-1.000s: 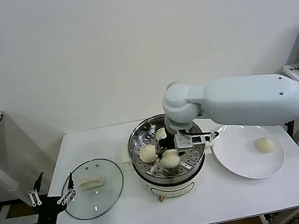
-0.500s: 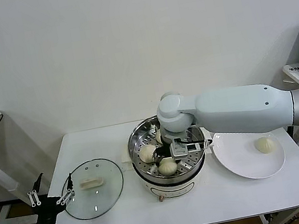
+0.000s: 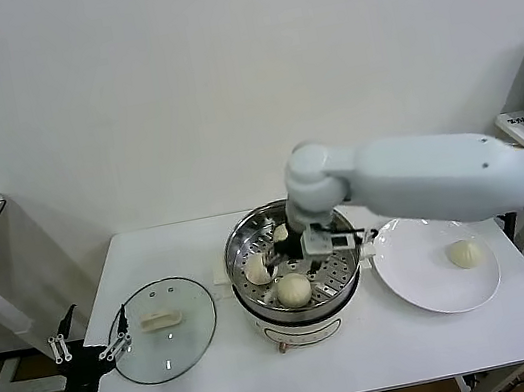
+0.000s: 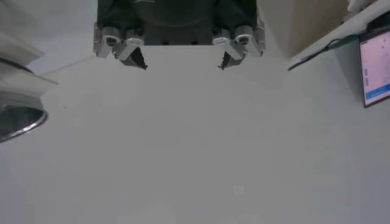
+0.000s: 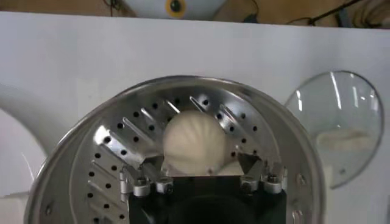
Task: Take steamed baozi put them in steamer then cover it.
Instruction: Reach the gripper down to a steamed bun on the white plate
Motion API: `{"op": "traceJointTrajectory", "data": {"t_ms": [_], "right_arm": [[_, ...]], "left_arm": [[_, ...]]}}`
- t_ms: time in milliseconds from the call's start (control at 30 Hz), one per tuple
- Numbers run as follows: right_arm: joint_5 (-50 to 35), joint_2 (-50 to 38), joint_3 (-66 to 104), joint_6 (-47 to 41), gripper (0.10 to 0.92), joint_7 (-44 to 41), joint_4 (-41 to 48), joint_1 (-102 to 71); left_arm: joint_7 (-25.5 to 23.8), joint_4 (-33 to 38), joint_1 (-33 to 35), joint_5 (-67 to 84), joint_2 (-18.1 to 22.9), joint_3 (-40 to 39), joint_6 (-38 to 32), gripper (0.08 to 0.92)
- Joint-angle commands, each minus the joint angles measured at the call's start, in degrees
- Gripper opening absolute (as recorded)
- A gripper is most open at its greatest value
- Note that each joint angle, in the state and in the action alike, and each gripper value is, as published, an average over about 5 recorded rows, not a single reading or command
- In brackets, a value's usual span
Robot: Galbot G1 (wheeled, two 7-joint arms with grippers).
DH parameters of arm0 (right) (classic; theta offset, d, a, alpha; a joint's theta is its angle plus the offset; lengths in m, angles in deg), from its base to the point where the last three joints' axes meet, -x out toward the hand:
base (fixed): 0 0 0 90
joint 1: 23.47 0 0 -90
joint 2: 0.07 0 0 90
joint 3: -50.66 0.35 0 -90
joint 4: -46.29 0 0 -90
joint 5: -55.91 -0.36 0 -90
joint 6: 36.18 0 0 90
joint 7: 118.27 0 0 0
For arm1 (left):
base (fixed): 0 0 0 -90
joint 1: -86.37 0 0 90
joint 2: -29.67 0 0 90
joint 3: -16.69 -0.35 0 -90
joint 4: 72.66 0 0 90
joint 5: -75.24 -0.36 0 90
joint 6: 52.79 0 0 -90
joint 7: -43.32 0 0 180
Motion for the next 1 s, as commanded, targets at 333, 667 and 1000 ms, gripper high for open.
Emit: {"op": "traceJointTrajectory", "data": {"t_ms": [333, 667, 1000], "right_arm": [[-5.5, -28.0, 15.0, -24.1, 0.823, -12.7, 11.0, -13.6], [12.5, -25.4, 40.8, -22.5, 0.823, -13.4, 25.0, -38.1], [19.8, -19.1, 48.3, -20.5, 0.823, -10.1, 34.0, -42.3]], "left_arm": [[0.2, 1.1, 0.2, -1.0, 0.0, -1.8, 0.0, 0.823], [0.2, 1.6, 0.6, -1.5, 0.3, -2.2, -0.3, 0.823], [0.3, 1.7, 0.8, -1.8, 0.7, -2.2, -0.4, 0.823]]}}
